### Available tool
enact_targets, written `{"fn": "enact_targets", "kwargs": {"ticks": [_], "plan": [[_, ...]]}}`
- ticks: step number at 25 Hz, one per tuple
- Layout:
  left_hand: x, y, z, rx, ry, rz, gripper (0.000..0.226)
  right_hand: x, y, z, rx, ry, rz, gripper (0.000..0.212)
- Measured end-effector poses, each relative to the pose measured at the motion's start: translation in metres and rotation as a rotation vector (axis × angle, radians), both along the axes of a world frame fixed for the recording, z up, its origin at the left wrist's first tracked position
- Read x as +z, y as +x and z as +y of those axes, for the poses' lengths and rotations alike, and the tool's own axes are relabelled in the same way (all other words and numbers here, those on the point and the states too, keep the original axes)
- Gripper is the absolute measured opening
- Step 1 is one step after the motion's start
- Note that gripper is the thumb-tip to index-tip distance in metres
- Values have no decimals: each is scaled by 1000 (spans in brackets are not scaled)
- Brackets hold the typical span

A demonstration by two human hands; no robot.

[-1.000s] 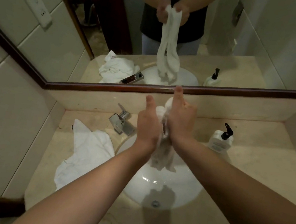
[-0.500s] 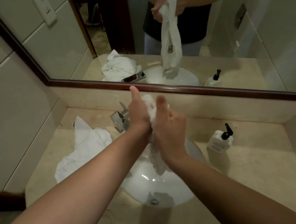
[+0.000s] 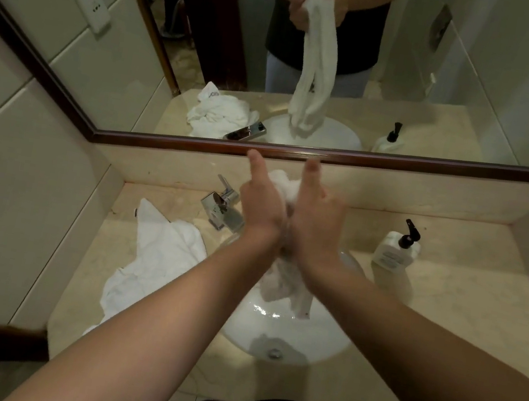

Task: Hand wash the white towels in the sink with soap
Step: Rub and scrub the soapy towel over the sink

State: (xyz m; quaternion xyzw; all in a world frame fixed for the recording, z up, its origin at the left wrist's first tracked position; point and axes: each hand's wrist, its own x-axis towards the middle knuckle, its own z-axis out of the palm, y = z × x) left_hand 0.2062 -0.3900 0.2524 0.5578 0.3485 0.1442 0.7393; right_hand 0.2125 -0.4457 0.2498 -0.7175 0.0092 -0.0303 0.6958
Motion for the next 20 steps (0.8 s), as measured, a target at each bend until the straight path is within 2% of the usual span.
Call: {"fn": "enact_targets", "kwargs": {"ticks": [2, 5, 8, 10, 13, 16, 17, 18, 20], "plan": [[-3, -1, 3, 61, -15, -4, 70, -6, -7, 0, 75, 4, -1, 60], [-9, -13, -14, -101, 32, -1, 88, 1, 16, -4, -34, -4, 55, 61], [-5, -2, -2, 63, -25, 15, 69, -1, -5, -4, 61, -3, 17, 59], [-8, 0, -3, 73, -68, 28, 64, -7, -13, -7, 59, -27, 42, 60], [-25, -15, -29, -115, 16, 101, 74, -19, 21, -20, -67, -53, 208, 62], [-33, -15, -9, -65, 38, 181, 61, -50, 24, -32, 42, -153, 311, 59], [-42, -14, 5, -68, 43, 219, 64, -61, 20, -37, 65, -189, 348, 56], [-51, -15, 16, -94, 59, 271, 68, -68, 17, -43, 81, -201, 388, 51], [-73, -21, 32, -186, 120, 359, 63, -83, 18, -59, 157, -190, 477, 43]]}}
